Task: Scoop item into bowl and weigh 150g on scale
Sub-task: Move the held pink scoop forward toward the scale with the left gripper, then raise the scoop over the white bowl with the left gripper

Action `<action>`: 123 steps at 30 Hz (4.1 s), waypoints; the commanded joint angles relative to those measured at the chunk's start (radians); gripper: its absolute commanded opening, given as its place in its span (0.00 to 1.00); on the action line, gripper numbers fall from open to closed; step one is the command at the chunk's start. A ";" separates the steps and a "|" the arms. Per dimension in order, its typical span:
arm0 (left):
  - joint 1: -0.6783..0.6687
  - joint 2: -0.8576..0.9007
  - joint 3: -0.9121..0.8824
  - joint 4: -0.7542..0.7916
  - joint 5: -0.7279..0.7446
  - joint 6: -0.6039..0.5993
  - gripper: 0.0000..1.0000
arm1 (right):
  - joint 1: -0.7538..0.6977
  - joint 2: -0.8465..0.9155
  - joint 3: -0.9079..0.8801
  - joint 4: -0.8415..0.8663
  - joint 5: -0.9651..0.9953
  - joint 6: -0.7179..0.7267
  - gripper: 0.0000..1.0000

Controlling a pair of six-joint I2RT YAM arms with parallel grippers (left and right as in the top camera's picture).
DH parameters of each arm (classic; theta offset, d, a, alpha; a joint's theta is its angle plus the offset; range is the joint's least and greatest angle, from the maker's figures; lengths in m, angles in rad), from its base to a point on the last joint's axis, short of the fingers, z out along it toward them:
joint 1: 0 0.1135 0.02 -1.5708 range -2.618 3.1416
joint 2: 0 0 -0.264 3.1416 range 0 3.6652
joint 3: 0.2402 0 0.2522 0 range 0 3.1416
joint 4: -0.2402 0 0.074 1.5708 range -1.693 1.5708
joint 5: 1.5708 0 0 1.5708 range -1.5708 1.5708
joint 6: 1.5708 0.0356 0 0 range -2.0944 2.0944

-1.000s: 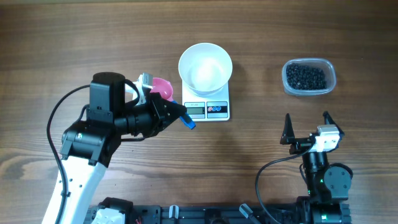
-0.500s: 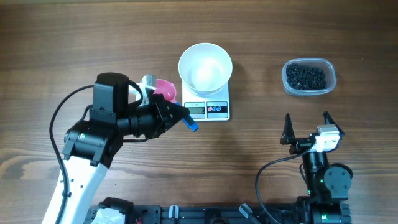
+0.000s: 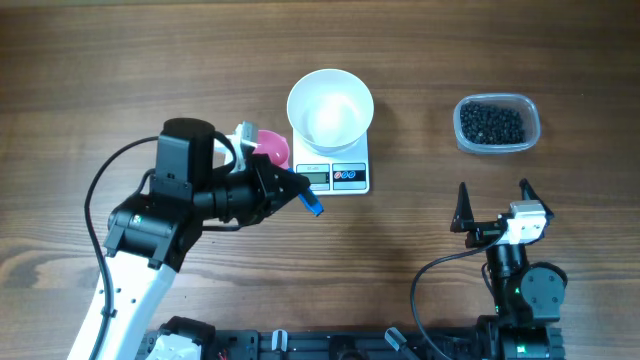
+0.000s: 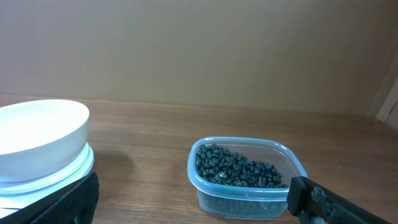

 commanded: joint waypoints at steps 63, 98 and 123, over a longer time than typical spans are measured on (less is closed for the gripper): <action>-0.219 0.006 -0.005 0.200 -0.034 -0.144 0.04 | -0.004 0.000 -0.001 0.003 0.007 -0.002 1.00; -0.229 0.008 -0.005 0.242 -0.060 -0.192 0.04 | -0.004 0.000 -0.001 0.003 0.007 -0.002 1.00; -0.229 0.008 -0.005 0.243 -0.089 -0.192 0.04 | -0.004 0.000 -0.001 0.003 0.007 -0.003 1.00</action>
